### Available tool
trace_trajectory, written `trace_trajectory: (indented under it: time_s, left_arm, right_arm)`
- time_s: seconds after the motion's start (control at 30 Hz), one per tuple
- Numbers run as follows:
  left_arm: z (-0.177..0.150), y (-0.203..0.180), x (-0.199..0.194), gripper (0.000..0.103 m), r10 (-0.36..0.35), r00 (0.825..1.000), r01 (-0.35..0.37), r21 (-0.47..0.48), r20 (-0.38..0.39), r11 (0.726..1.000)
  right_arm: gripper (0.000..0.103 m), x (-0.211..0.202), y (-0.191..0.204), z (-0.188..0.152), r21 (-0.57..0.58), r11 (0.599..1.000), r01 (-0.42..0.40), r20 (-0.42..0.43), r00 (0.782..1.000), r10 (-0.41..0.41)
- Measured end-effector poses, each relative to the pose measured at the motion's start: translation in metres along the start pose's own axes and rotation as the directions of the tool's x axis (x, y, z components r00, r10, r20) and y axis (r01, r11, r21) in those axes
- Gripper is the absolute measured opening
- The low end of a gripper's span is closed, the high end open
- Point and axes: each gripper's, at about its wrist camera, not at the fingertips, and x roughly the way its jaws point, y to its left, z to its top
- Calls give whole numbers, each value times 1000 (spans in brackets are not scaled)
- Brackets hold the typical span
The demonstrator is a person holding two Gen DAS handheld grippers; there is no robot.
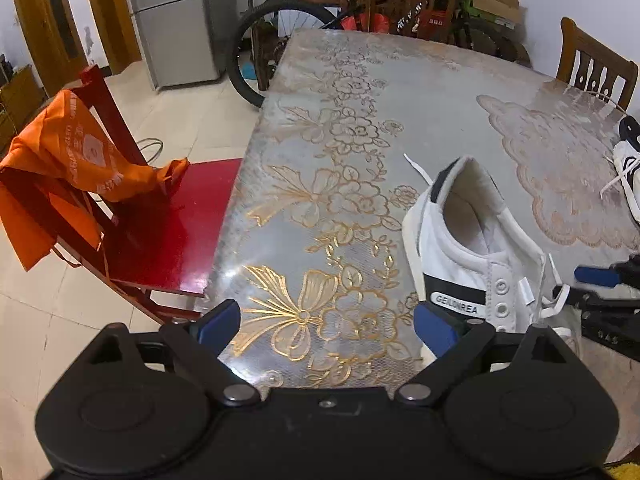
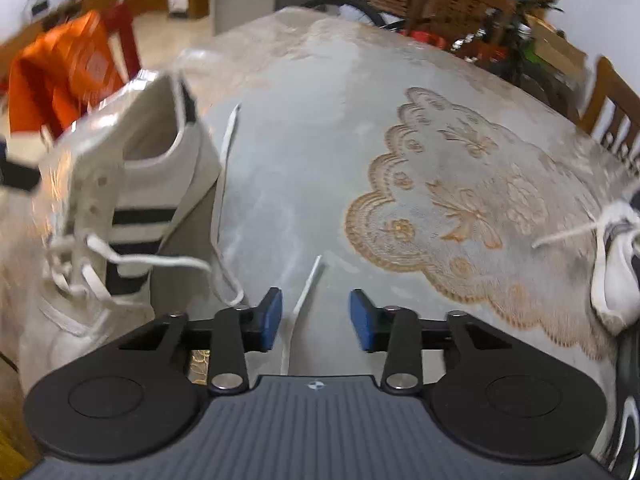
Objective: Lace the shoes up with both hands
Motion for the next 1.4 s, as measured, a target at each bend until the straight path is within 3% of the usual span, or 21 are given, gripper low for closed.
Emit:
trace_trajectory:
  time_s: [0.1,0.17,0.2,0.33,0.43,0.5,0.57,0.7,0.8,0.93,1.03,1.13,1.23,1.3,1.37,1.4]
  left_arm:
    - [-1,8,-1,93,-20,1000,20,-24,0,1000]
    - [0,11,-1,93,-40,999,40,-40,-3,998]
    - [0,12,-2,93,-48,999,48,-45,-2,998]
    - [5,8,-6,93,-60,998,60,-32,16,998]
    - [9,-2,-11,93,-65,998,65,-13,23,998]
    - [12,-12,-13,93,-76,997,76,-2,24,997]
    - [16,-23,-14,93,-90,996,89,5,22,996]
    - [30,-47,-4,93,-120,993,120,-3,-19,993]
    - [36,-60,14,93,-116,990,114,-30,-75,993]
    - [25,-61,18,95,-29,995,23,-62,-97,998]
    - [13,-37,9,95,-55,995,36,-205,-89,978]
    - [4,-18,9,97,-74,993,41,-303,-97,952]
    - [3,-13,7,97,-49,994,13,-332,-101,943]
    - [4,-13,4,97,-19,995,-12,-316,-95,949]
    - [2,-11,3,97,-9,996,-19,-311,-89,950]
    - [1,-8,3,97,-15,996,-14,-314,-89,949]
  right_arm:
    - [34,1,1,-2,13,1000,2,-2,1000,-2]
    - [16,-1,0,-1,19,1000,-9,-3,1000,10]
    - [1,0,-1,0,22,1000,-20,-3,1000,20]
    - [0,4,-5,0,7,1000,-3,20,1000,3]
    - [0,-18,-13,0,24,1000,-14,122,992,11]
    - [0,-46,-15,0,-17,997,-70,210,975,72]
    - [0,-72,-14,1,-113,986,-123,292,944,151]
    - [0,-94,-11,5,-298,942,-154,348,902,257]
    - [0,-91,-21,14,-322,925,-200,361,877,316]
    - [1,-82,-38,26,-284,912,-296,376,840,390]
    - [1,-78,-40,30,-246,868,-432,377,782,496]
    - [1,-73,-27,25,-329,816,-475,342,746,572]
    - [1,-70,-10,18,-487,768,-416,294,750,593]
    - [1,-68,-2,14,-609,714,-345,267,758,594]
    - [0,-68,9,7,-759,618,-205,255,780,572]
    - [0,-66,14,2,-833,541,-116,255,788,561]
